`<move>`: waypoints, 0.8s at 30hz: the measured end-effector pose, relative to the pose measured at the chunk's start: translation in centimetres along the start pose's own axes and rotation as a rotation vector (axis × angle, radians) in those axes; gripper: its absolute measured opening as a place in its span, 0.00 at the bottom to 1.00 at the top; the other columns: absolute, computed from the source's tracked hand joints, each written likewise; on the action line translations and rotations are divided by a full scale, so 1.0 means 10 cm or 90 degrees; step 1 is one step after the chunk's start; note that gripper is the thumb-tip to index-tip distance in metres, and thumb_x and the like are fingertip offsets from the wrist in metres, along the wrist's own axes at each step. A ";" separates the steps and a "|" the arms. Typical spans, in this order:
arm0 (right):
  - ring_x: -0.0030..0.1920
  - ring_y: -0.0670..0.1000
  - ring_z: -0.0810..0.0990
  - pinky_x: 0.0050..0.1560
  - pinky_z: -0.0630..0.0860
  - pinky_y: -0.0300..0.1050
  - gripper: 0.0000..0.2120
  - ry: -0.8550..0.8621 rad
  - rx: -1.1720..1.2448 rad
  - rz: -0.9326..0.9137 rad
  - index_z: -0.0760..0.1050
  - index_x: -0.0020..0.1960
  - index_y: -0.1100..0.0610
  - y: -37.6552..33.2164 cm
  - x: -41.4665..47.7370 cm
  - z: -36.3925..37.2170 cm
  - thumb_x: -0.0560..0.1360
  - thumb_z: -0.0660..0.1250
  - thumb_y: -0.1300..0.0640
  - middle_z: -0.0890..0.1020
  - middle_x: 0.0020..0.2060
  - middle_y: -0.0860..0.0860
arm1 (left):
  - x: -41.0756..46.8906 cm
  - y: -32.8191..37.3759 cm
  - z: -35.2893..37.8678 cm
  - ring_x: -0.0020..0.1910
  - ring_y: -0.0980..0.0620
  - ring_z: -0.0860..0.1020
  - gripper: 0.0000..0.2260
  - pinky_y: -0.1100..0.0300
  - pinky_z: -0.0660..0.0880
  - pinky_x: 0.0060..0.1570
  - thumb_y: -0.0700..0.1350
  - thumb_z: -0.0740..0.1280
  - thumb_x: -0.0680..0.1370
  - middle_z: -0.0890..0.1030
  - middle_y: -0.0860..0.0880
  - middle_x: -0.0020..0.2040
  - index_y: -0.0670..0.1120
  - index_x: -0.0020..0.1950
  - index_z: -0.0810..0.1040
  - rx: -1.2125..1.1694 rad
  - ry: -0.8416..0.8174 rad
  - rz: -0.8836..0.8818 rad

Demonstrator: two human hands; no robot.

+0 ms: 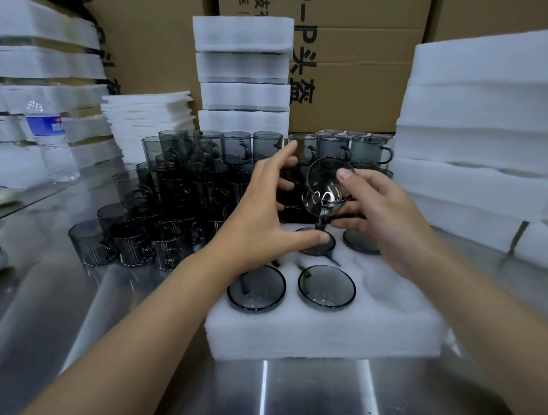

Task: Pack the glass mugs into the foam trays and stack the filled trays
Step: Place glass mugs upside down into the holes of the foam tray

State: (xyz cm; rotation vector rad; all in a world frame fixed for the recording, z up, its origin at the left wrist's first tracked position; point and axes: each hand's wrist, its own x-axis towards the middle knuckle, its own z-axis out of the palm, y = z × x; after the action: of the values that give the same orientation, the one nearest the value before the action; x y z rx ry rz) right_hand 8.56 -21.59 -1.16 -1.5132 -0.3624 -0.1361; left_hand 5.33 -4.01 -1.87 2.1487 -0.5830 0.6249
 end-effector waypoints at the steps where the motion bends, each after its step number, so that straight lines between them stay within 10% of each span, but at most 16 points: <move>1: 0.37 0.44 0.81 0.38 0.79 0.40 0.19 -0.001 0.008 -0.020 0.76 0.53 0.53 -0.01 -0.01 0.01 0.67 0.72 0.44 0.82 0.44 0.49 | 0.00 -0.01 0.01 0.58 0.65 0.71 0.48 0.68 0.73 0.52 0.51 0.80 0.63 0.66 0.60 0.65 0.62 0.73 0.51 -0.024 -0.010 -0.022; 8: 0.44 0.42 0.83 0.43 0.80 0.40 0.26 -0.013 0.040 -0.059 0.75 0.54 0.53 0.00 -0.04 0.02 0.60 0.72 0.42 0.82 0.47 0.49 | 0.02 -0.06 0.04 0.50 0.61 0.77 0.40 0.63 0.78 0.47 0.44 0.77 0.68 0.71 0.59 0.62 0.57 0.74 0.59 -0.092 -0.006 -0.049; 14: 0.42 0.47 0.82 0.42 0.80 0.40 0.10 -0.007 0.049 -0.038 0.78 0.50 0.52 0.01 -0.01 0.02 0.74 0.68 0.47 0.84 0.44 0.46 | 0.01 -0.08 0.04 0.52 0.62 0.78 0.39 0.66 0.77 0.48 0.49 0.76 0.68 0.75 0.55 0.63 0.58 0.74 0.59 -0.109 -0.024 -0.075; 24: 0.43 0.49 0.83 0.40 0.79 0.42 0.09 -0.016 0.055 -0.045 0.74 0.57 0.49 0.01 0.00 -0.01 0.77 0.66 0.51 0.81 0.54 0.49 | 0.02 -0.09 0.05 0.44 0.58 0.81 0.25 0.64 0.76 0.46 0.40 0.73 0.71 0.78 0.48 0.61 0.61 0.60 0.69 -0.186 0.010 -0.069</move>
State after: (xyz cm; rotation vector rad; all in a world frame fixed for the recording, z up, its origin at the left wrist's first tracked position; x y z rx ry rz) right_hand 8.66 -21.71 -1.27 -1.4181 -0.4370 -0.1552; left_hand 6.11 -3.89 -2.55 1.8853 -0.5111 0.4649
